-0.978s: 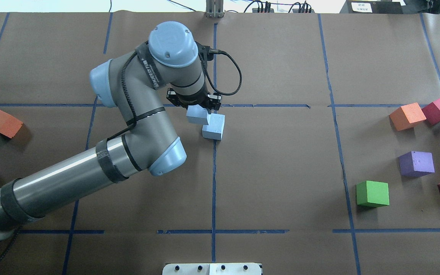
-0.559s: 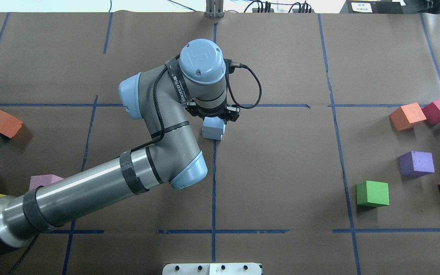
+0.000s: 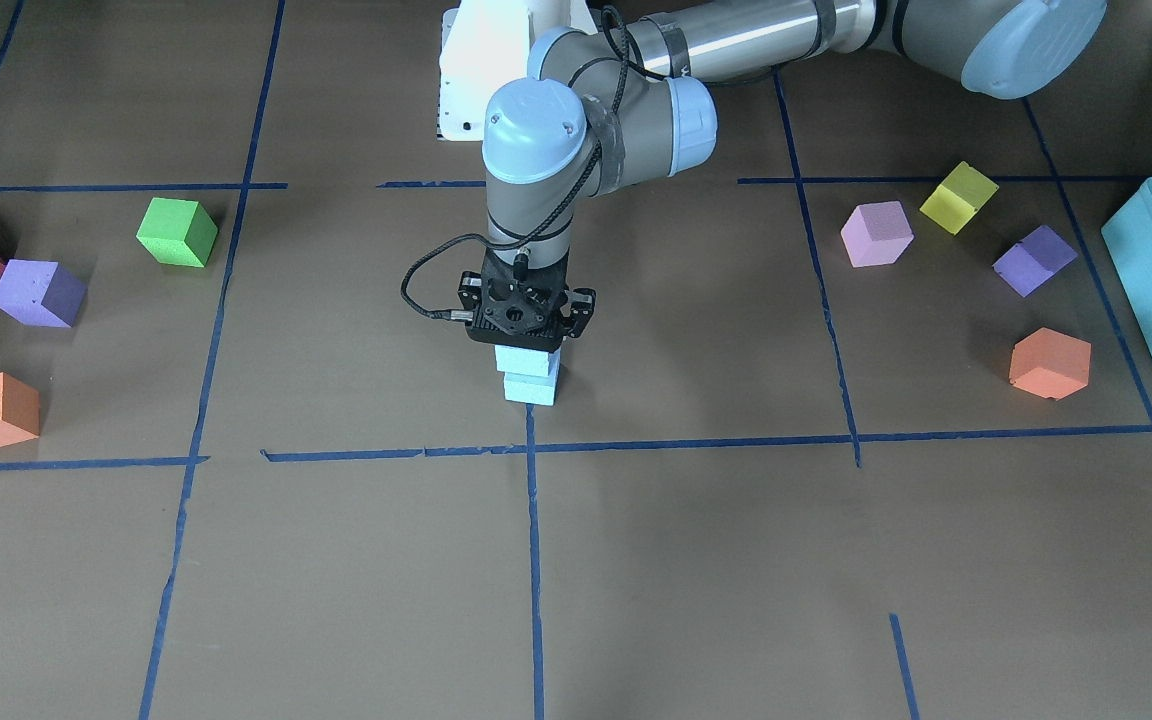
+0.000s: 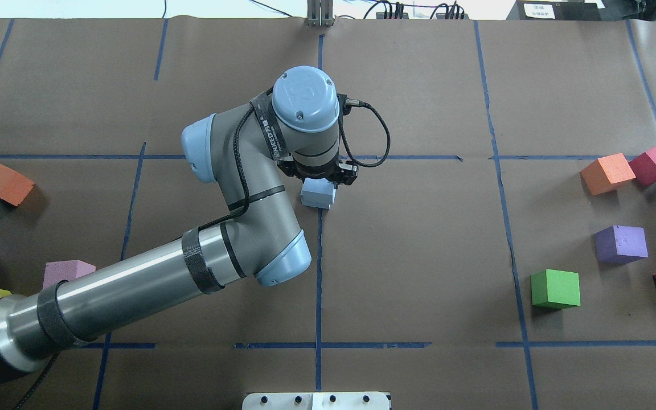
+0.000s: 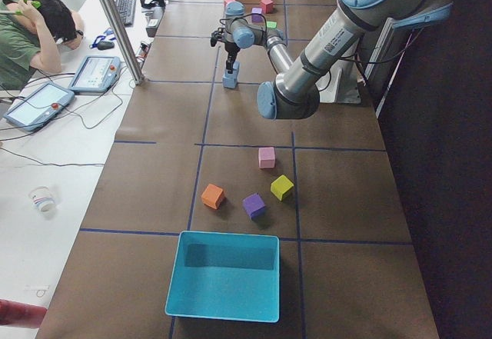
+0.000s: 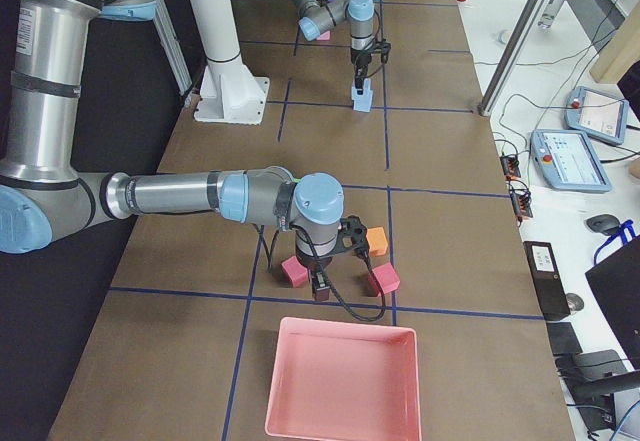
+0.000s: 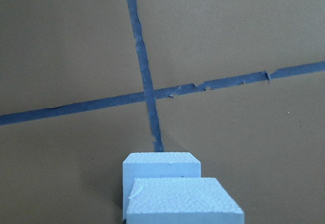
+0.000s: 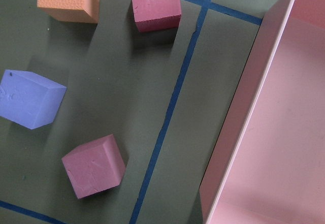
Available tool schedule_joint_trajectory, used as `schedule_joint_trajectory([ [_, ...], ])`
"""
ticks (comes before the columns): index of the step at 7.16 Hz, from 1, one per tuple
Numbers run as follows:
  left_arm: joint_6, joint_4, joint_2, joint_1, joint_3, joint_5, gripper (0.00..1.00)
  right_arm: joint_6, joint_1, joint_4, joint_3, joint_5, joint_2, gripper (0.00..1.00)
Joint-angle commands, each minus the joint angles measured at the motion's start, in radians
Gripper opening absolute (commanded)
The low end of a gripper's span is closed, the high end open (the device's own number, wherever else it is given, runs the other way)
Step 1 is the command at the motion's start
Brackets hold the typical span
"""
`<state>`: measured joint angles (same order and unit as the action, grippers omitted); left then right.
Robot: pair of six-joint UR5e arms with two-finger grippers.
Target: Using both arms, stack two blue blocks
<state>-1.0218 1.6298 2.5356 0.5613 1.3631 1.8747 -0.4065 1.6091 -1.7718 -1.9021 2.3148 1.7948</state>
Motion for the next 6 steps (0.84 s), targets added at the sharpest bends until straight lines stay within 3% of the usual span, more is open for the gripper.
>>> schedule_joint_trajectory([
  [1, 0.0, -0.002, -0.001, 0.005, -0.004, 0.0, 0.65, 0.0, 0.0, 0.0, 0.0, 0.0, 0.0, 1.0],
  [3, -0.009, -0.002, 0.0, 0.005, -0.004, 0.001, 0.93, 0.0, 0.0, 0.0, 0.0, 0.0, 0.0, 1.0],
  [4, -0.011, -0.002, 0.0, 0.008, -0.002, 0.001, 0.99, 0.0, 0.0, 0.0, 0.0, 0.0, 0.0, 1.0],
  [6, 0.002, -0.071, 0.003, 0.06, 0.03, 0.059, 1.0, -0.002, 0.0, 0.0, 0.0, 0.0, 0.0, 1.0],
])
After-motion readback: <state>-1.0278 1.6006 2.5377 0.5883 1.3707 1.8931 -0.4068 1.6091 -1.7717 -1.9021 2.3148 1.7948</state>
